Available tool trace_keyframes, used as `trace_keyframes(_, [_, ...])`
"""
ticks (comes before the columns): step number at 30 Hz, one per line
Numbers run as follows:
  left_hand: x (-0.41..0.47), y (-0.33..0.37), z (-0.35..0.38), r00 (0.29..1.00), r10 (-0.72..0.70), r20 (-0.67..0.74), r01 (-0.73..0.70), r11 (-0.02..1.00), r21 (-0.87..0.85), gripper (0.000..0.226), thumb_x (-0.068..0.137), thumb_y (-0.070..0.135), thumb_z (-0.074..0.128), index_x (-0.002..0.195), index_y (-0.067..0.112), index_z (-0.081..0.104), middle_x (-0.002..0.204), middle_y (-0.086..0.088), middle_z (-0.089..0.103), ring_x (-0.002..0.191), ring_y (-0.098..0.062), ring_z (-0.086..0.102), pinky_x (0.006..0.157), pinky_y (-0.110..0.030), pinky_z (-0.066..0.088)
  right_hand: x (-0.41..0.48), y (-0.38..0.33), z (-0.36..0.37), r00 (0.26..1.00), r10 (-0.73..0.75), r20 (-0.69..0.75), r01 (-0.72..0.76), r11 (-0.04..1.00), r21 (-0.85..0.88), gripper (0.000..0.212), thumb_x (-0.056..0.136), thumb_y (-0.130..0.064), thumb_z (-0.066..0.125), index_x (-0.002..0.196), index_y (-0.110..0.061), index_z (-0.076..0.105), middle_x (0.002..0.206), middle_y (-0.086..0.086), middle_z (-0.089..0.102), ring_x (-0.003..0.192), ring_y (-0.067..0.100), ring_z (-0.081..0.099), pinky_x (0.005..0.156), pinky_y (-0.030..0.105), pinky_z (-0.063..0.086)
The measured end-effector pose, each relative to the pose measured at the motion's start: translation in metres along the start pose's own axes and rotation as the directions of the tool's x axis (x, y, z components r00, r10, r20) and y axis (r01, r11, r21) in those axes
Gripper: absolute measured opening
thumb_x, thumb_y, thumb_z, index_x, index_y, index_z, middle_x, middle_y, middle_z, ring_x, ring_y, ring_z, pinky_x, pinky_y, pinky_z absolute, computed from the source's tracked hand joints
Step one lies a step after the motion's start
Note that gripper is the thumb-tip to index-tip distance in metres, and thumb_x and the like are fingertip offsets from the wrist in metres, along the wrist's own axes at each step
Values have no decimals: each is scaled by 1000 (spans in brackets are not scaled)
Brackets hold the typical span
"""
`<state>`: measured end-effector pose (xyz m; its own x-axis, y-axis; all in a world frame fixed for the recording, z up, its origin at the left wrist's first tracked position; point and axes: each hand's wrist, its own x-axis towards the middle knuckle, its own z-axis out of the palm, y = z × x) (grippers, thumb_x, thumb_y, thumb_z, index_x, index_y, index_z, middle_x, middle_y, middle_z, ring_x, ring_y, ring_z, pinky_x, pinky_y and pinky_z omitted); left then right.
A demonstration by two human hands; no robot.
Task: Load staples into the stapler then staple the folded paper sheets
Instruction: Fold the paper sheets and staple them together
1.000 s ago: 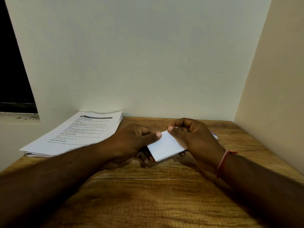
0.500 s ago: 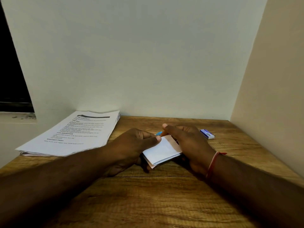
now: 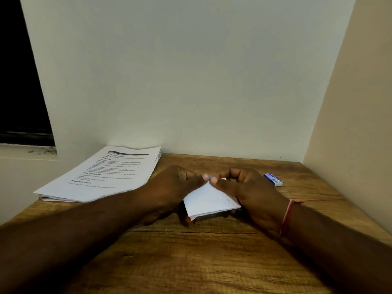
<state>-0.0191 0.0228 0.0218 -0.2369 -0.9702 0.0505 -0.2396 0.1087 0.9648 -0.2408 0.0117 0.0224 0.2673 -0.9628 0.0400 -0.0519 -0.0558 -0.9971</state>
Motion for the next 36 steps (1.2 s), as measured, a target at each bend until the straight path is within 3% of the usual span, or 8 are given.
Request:
trace_keyframes(2, [-3, 1, 2, 999, 31, 34, -32, 998, 45, 57, 105, 54, 69, 101, -1, 84, 87, -35, 76, 59, -31, 67, 49, -31, 53, 2, 3, 0, 1000, -18, -14, 17, 1000, -9, 24, 91, -29, 88, 97, -7, 83, 112, 24, 83, 90, 29, 74, 75, 44, 56])
trace_keyframes(6, [-6, 2, 5, 998, 52, 33, -57, 981, 184, 62, 103, 61, 67, 71, 8, 71, 53, -19, 66, 38, -25, 60, 45, -27, 49, 1, 5, 1, 1000, -11, -15, 10, 998, -60, 33, 98, -31, 83, 99, 1, 81, 106, 25, 83, 84, 25, 72, 60, 33, 55])
trace_keyframes(10, [-5, -1, 5, 998, 67, -10, -59, 935, 349, 66, 108, 62, 59, 57, 20, 61, 42, -6, 58, 32, -17, 52, 42, -26, 42, 0, 6, 4, 1000, -20, 2, 20, 993, -120, 25, 98, -37, 82, 84, -16, 84, 97, 14, 85, 83, 19, 75, 68, 26, 56])
trace_keyframes(16, [-4, 0, 0, 995, 77, -59, -48, 922, 384, 72, 107, 65, 56, 52, 19, 56, 41, -4, 56, 33, -17, 52, 41, -23, 40, -4, 0, 0, 986, 13, 166, -1, 997, -74, 37, 90, -38, 83, 112, -9, 83, 111, 7, 84, 72, 23, 64, 49, 31, 53])
trace_keyframes(21, [-5, 1, -7, 996, 67, -56, -39, 917, 398, 72, 110, 62, 55, 55, 16, 65, 41, -5, 58, 32, -16, 53, 47, -26, 45, -8, -5, -14, 937, -18, 348, 133, 942, -309, 67, 75, -12, 101, 136, -26, 74, 147, -18, 71, 128, 14, 73, 110, 45, 60])
trace_keyframes(23, [-5, 2, -9, 998, 52, -45, -30, 919, 394, 74, 109, 64, 56, 53, 16, 66, 42, -6, 59, 33, -18, 54, 49, -28, 46, -9, -8, -15, 929, -48, 366, 208, 888, -409, 69, 76, -15, 102, 136, -31, 73, 149, -30, 65, 134, 1, 67, 117, 39, 57])
trace_keyframes(32, [1, 1, -13, 999, 28, 22, -34, 941, 336, 60, 95, 72, 69, 84, 14, 81, 75, -8, 79, 58, -32, 71, 55, -31, 54, -9, -7, -12, 945, -116, 305, 239, 882, -406, 62, 81, -18, 99, 133, -40, 75, 127, -10, 81, 117, 13, 77, 105, 45, 63])
trace_keyframes(36, [6, -3, -13, 996, 88, 3, -80, 897, 434, 47, 92, 62, 82, 96, 15, 85, 94, -5, 85, 81, -15, 78, 71, -31, 54, -9, -10, -10, 949, -42, 311, 150, 931, -333, 63, 83, -15, 96, 136, -39, 72, 118, -2, 84, 84, 13, 81, 72, 39, 66])
